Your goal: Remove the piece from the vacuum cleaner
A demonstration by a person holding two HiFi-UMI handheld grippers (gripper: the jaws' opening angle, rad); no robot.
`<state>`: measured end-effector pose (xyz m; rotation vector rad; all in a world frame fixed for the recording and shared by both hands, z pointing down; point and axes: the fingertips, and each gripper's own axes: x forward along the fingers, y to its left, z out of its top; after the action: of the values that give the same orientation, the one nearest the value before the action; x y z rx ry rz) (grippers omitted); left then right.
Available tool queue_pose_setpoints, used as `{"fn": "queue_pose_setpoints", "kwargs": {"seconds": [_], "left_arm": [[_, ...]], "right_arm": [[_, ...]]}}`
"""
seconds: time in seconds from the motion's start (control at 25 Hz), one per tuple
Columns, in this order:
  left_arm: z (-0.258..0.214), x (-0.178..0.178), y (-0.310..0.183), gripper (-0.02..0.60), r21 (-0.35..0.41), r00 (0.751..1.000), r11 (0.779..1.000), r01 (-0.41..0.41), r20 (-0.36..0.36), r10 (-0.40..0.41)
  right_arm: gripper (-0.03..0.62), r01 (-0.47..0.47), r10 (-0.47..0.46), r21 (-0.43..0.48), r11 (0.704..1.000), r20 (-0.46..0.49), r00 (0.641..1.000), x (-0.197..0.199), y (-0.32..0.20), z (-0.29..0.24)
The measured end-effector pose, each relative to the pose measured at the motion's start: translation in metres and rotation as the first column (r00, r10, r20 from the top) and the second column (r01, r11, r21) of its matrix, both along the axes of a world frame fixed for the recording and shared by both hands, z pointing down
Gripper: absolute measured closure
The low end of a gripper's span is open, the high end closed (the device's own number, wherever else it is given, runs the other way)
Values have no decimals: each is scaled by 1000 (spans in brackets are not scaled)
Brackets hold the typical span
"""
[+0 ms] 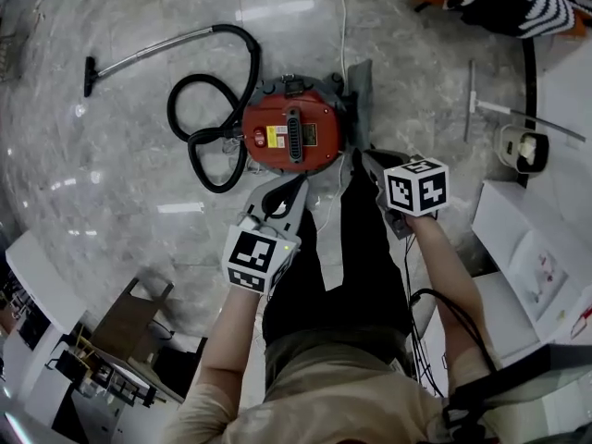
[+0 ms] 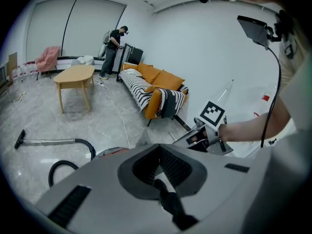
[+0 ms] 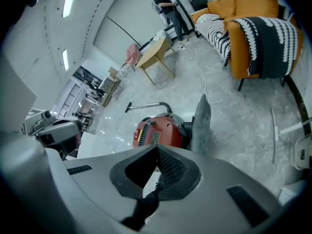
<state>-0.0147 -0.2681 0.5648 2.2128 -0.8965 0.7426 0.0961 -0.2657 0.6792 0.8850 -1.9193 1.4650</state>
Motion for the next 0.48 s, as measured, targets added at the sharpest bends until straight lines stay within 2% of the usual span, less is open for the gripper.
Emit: {"fn": "queue_pose_setpoints", "kwargs": {"seconds": [0.16, 0.44, 0.48], "left_arm": [[29, 6, 2, 577, -29, 1000, 1000, 4, -4, -5], [61, 2, 9, 577, -65, 999, 997, 35, -10, -35], [63, 0, 9, 577, -67, 999, 997, 41, -12, -42]], "right_arm": [[592, -16, 17, 7, 1000, -99, 995, 16, -18, 37], [588, -76, 74, -11, 997, -129, 989, 23, -31, 80], [536, -83, 81, -17, 996, -126, 989, 24, -33, 84]]}}
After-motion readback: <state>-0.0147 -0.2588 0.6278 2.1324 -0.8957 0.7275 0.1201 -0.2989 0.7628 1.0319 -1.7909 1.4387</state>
